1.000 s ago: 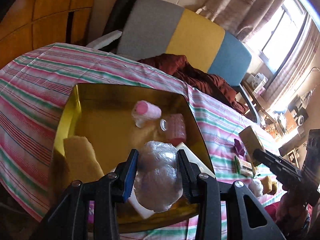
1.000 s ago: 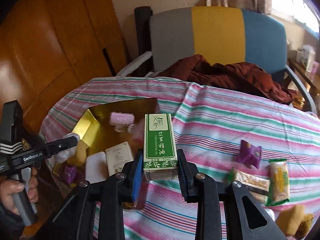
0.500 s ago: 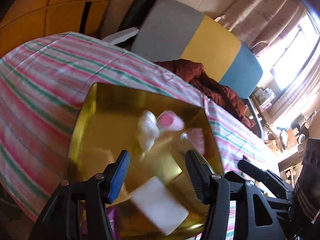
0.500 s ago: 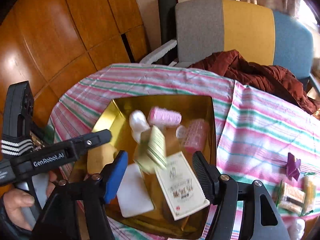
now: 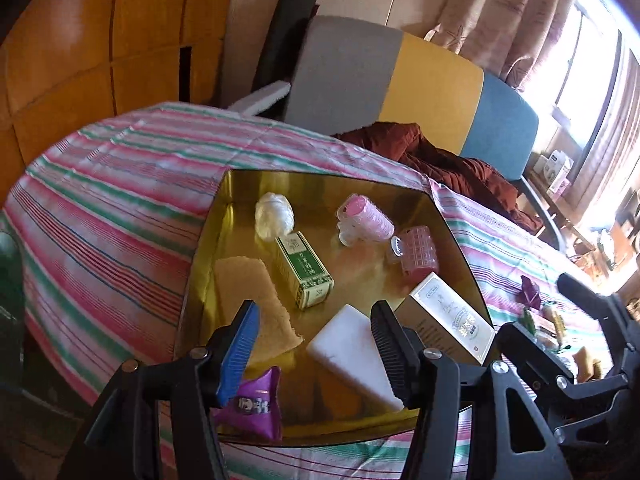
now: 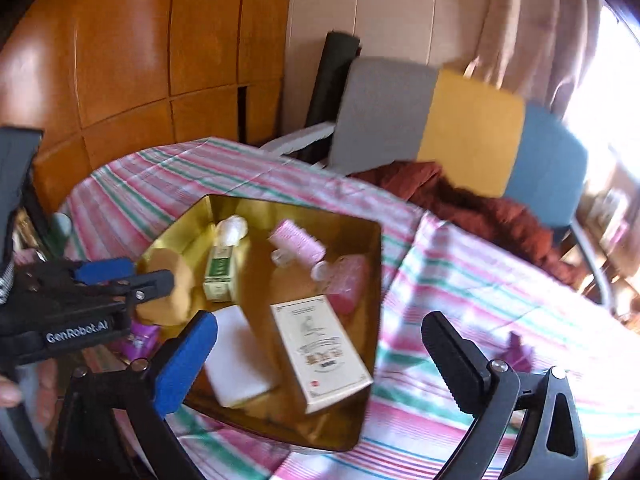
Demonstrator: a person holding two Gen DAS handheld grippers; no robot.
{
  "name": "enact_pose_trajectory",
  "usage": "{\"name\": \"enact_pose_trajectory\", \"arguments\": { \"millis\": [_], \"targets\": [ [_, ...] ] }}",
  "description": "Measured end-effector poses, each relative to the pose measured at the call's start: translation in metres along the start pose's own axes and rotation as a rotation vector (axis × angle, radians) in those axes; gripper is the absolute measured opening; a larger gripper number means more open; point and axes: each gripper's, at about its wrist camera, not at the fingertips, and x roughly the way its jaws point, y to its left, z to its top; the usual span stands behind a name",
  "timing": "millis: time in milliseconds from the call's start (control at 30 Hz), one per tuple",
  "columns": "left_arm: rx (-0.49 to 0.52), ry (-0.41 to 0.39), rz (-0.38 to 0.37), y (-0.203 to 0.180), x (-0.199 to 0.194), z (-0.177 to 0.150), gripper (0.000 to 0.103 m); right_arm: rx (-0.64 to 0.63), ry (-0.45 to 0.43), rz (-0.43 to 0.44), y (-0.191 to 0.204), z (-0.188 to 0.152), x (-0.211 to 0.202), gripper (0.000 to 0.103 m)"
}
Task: Organize objects
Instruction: 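Withdraw both tools from the tray toward the remaining items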
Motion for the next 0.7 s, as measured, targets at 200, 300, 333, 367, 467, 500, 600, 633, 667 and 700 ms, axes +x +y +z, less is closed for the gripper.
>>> {"name": "enact_pose_trajectory", "arguments": {
  "millis": [200,300,333,367,467,500,600,633,667,700],
  "targets": [
    [0.051,-0.064,0.077,-0.009,-0.016,-0.005,0.059,0.068,0.067,0.012,-0.011,-0.011,0.008,0.103],
    [0.071,-0.087,0.112,-0.013,-0.022,-0.008,0.059,0.116,0.087,0.022,-0.019,-0.019,0.01,0.103],
    [0.079,-0.092,0.126,-0.014,-0.023,-0.009,0.059,0.126,0.089,0.029,-0.02,-0.022,0.01,0.103],
    [0.086,-0.093,0.139,-0.015,-0.023,-0.01,0.059,0.137,0.093,0.039,-0.022,-0.024,0.009,0.103],
    [0.096,-0.088,0.151,-0.017,-0.023,-0.013,0.059,0.156,0.081,0.04,-0.025,-0.028,0.004,0.103],
    [0.1,-0.086,0.151,-0.018,-0.023,-0.014,0.059,0.151,0.079,0.028,-0.024,-0.029,0.002,0.103],
    [0.113,-0.085,0.149,-0.022,-0.024,-0.018,0.059,0.159,0.075,0.053,-0.027,-0.03,0.0,0.103],
    [0.12,-0.085,0.147,-0.023,-0.024,-0.018,0.059,0.164,0.073,0.058,-0.028,-0.03,-0.001,0.103],
    [0.127,-0.084,0.147,-0.024,-0.025,-0.019,0.059,0.162,0.069,0.057,-0.029,-0.031,-0.002,0.103],
    [0.131,-0.084,0.147,-0.026,-0.025,-0.02,0.059,0.157,0.066,0.054,-0.029,-0.032,-0.003,0.103]
  ]
}}
